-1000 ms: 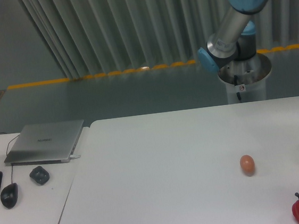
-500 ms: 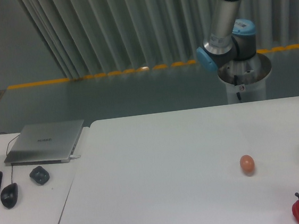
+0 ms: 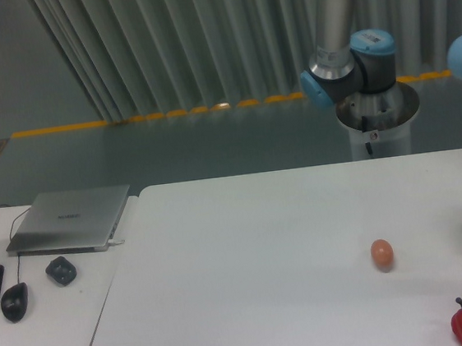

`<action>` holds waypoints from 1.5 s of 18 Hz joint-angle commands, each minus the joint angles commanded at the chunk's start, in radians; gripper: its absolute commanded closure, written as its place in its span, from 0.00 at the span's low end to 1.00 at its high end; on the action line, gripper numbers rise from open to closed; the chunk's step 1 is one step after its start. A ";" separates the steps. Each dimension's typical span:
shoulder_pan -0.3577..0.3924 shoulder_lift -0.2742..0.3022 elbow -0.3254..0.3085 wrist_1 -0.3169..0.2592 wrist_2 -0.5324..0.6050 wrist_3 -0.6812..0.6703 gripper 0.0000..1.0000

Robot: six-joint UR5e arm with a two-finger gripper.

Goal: Place the triangular bread on the table
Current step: 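Lower the held triangular bread onto the table beside the green pepper, then open the gripper to release the bread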

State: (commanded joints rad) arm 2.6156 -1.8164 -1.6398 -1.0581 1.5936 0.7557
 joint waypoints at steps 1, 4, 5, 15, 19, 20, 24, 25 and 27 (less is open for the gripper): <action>-0.009 0.012 -0.002 -0.040 0.003 0.028 0.75; -0.041 0.037 0.000 -0.121 0.005 0.057 0.75; -0.060 0.041 0.002 -0.141 0.009 0.065 0.74; -0.200 -0.014 -0.021 -0.138 0.172 0.033 0.31; -0.197 -0.021 -0.006 -0.122 0.172 0.024 0.00; -0.195 -0.029 -0.005 -0.097 0.172 0.002 0.00; -0.183 -0.041 -0.003 -0.025 0.187 -0.004 0.00; -0.174 -0.041 0.009 -0.036 0.209 0.011 0.00; -0.167 -0.040 0.020 -0.042 0.235 0.107 0.00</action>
State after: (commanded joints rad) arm 2.4482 -1.8561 -1.6199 -1.0998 1.8284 0.8630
